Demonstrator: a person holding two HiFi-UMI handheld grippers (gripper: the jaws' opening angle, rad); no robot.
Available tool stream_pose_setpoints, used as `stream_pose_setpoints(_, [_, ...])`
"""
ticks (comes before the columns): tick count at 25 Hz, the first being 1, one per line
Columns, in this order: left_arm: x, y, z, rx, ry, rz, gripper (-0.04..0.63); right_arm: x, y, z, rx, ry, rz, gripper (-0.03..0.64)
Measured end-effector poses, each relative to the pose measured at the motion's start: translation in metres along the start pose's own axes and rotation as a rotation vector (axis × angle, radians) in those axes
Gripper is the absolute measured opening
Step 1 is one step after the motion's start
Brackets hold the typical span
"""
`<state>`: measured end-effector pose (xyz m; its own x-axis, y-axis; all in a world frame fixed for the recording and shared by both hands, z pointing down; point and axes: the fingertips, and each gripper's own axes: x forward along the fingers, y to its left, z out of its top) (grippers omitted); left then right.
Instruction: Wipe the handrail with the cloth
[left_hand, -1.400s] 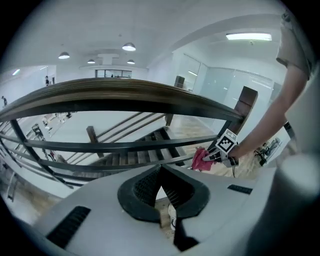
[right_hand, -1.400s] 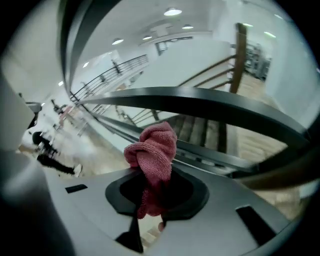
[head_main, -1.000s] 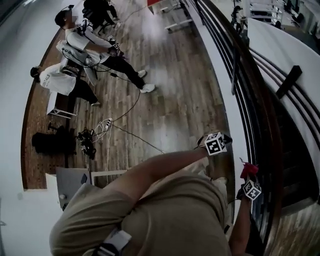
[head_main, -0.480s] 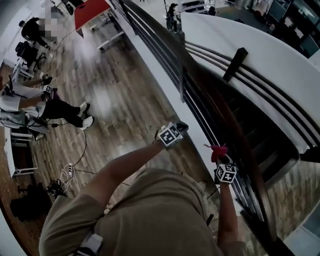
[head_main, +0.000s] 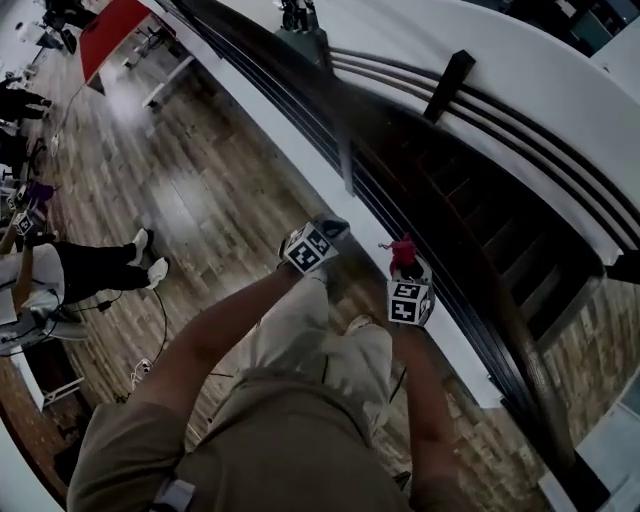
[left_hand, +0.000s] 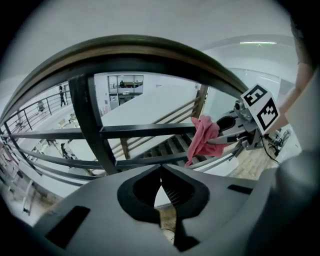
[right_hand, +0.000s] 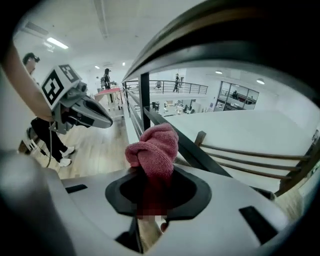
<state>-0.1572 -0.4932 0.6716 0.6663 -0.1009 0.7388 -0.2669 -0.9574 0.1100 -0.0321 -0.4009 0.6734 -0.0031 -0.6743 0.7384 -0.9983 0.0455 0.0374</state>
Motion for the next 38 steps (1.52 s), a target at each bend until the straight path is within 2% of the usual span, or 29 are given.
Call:
stream_pose_setpoints(4, [0.051, 0.059, -0.030, -0.023, -0.071, 0.075, 0.018, 0.105, 0.033, 0.018, -0.146, -0.071, -0.006, 0.085])
stream_pose_setpoints(7, [0.087, 0.095, -0.050, -0.064, -0.144, 0.082, 0.018, 0.186, 0.054, 0.027, -0.276, -0.080, -0.026, 0.090])
stream_pose_setpoints(10, [0.110, 0.129, -0.083, -0.061, -0.190, 0.099, 0.018, 0.255, 0.069, 0.030, -0.437, -0.075, -0.089, 0.102])
stream_pose_setpoints(13, [0.146, 0.153, -0.118, -0.066, -0.221, 0.074, 0.018, 0.301, 0.070, 0.031, -0.592, -0.078, -0.126, 0.139])
stream_pose_setpoints(16, [0.187, 0.182, -0.132, -0.035, -0.278, 0.041, 0.020, 0.334, 0.070, 0.049, -0.679, -0.180, -0.156, 0.146])
stream_pose_setpoints(18, [0.207, 0.188, -0.136, -0.010, -0.337, 0.031, 0.020, 0.350, 0.072, 0.048, -0.713, -0.208, -0.145, 0.151])
stream_pose_setpoints(21, [0.223, 0.176, -0.128, 0.042, -0.413, 0.053, 0.020, 0.359, 0.068, 0.033, -0.712, -0.153, -0.060, 0.200])
stream_pose_setpoints(25, [0.225, 0.174, -0.114, 0.078, -0.452, 0.133, 0.022, 0.366, 0.062, 0.040, -0.749, -0.093, -0.038, 0.230])
stream_pose_setpoints(28, [0.217, 0.178, -0.110, 0.076, -0.477, 0.203, 0.023, 0.371, 0.064, 0.042, -0.849, -0.089, -0.102, 0.222])
stream_pose_setpoints(31, [0.205, 0.166, -0.112, 0.116, -0.471, 0.244, 0.023, 0.366, 0.077, 0.032, -1.012, -0.107, -0.179, 0.162])
stream_pose_setpoints(33, [0.205, 0.160, -0.117, 0.151, -0.450, 0.248, 0.023, 0.365, 0.080, 0.029, -1.025, -0.110, -0.172, 0.160])
stream_pose_setpoints(35, [0.205, 0.162, -0.122, 0.164, -0.442, 0.241, 0.023, 0.366, 0.078, 0.030, -0.958, -0.102, -0.116, 0.161])
stream_pose_setpoints(38, [0.208, 0.162, -0.126, 0.139, -0.433, 0.201, 0.023, 0.357, 0.064, 0.024, -0.835, -0.079, -0.030, 0.176])
